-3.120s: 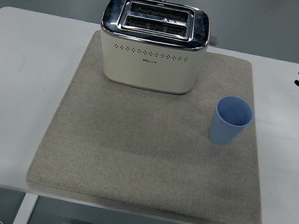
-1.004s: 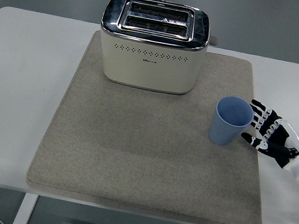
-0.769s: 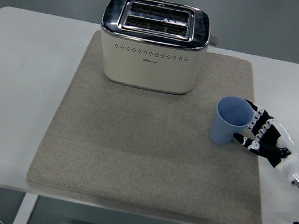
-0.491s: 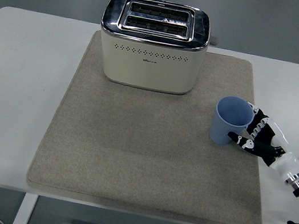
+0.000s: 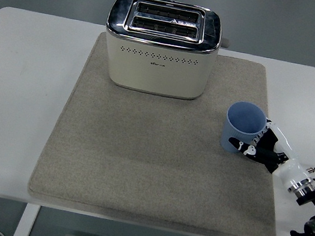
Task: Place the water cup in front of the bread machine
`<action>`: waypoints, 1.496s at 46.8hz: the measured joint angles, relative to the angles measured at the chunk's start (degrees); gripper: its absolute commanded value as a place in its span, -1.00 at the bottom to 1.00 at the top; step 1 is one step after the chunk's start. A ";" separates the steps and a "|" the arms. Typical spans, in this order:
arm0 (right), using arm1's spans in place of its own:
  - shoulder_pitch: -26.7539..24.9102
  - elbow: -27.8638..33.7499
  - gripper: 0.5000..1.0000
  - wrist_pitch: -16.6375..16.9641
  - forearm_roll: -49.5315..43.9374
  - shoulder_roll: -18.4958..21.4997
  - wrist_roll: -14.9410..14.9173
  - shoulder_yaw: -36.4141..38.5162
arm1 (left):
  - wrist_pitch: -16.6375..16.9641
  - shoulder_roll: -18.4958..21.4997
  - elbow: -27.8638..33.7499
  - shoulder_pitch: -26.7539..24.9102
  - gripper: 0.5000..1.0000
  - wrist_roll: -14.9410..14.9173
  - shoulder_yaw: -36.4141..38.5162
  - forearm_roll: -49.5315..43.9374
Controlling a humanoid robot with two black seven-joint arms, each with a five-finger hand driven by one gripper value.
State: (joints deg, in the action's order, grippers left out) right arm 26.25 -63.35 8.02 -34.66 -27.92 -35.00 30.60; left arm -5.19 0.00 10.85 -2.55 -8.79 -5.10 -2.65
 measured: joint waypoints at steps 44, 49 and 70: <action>1.45 0.51 0.11 -0.75 -0.22 1.33 0.00 0.03 | 0.00 0.00 0.45 -0.08 1.00 -0.01 0.00 -0.08; 1.60 0.90 -0.01 -1.29 -0.24 2.79 0.00 -0.16 | 0.01 0.00 0.42 -0.09 1.00 0.00 0.00 -0.08; 1.76 0.81 -1.00 -1.26 -0.40 4.02 0.00 -0.85 | 0.01 0.00 0.41 -0.08 1.00 -0.02 0.00 -0.08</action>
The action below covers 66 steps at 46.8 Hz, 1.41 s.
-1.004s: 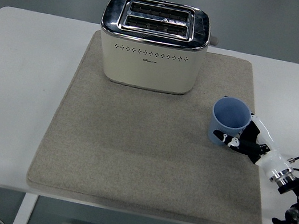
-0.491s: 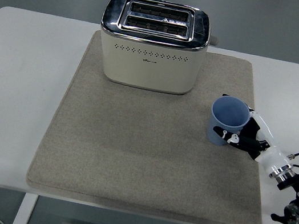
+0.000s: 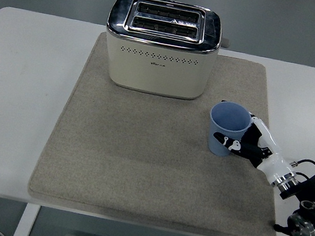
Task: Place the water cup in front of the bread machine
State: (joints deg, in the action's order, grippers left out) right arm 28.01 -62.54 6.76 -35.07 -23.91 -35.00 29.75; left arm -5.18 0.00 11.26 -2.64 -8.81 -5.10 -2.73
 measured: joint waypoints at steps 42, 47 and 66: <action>4.01 -1.90 -1.00 -4.20 0.25 6.10 0.00 -2.13 | 0.00 0.00 0.08 0.03 1.00 -0.02 0.00 0.00; 5.09 -1.90 -1.00 -5.71 0.25 7.04 0.00 -4.05 | 0.00 0.00 0.08 0.01 1.00 -0.04 0.00 0.00; 9.10 -1.39 -1.00 -7.92 0.66 10.62 0.00 -6.22 | 0.00 0.00 0.08 0.00 1.00 0.01 0.00 0.00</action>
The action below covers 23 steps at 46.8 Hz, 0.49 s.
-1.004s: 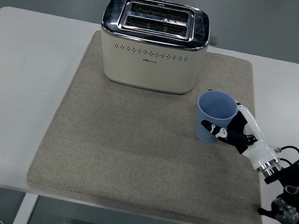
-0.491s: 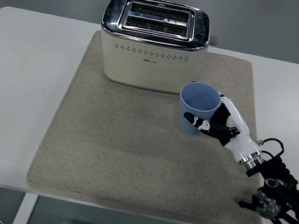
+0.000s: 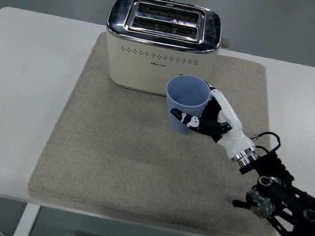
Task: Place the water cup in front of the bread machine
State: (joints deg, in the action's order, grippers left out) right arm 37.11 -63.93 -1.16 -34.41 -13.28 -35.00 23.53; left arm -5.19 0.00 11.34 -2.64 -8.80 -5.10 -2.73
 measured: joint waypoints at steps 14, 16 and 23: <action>4.49 3.35 -1.00 -1.19 0.41 6.03 0.00 -3.67 | 0.00 0.00 0.00 0.00 1.00 -0.01 0.00 0.01; 5.22 4.29 -1.00 -1.34 0.43 6.82 0.00 -3.94 | -0.03 0.00 -0.01 0.00 1.00 0.01 0.00 0.01; 6.89 6.66 -1.00 -1.34 0.47 8.78 0.00 -4.36 | -0.06 0.00 0.00 0.00 1.00 0.01 0.00 0.01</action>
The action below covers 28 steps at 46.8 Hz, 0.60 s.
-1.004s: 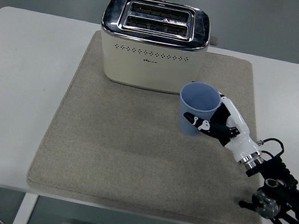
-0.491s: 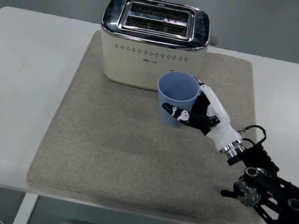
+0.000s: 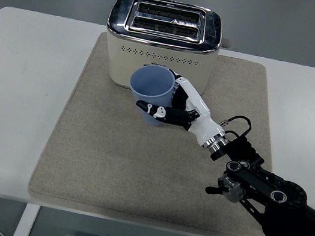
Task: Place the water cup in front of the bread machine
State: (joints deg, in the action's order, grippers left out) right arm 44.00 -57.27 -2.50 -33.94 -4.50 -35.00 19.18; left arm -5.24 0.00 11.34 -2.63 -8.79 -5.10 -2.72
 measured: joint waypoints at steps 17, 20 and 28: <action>1.82 5.55 -1.00 0.22 0.02 3.99 0.00 -2.82 | 0.00 0.00 -0.01 -0.01 1.00 -0.05 0.00 0.00; 2.25 6.70 -1.00 0.30 0.01 4.47 0.00 -2.84 | -0.02 0.00 0.00 0.00 1.00 -0.04 0.00 0.00; 4.25 8.77 -1.00 0.24 0.09 4.50 0.00 -2.76 | -0.03 0.00 0.00 0.01 1.00 0.00 -0.01 0.00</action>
State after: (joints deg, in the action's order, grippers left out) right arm 48.24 -48.50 -2.27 -33.85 -0.01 -35.00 16.42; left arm -5.27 0.00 11.34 -2.62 -8.79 -5.11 -2.72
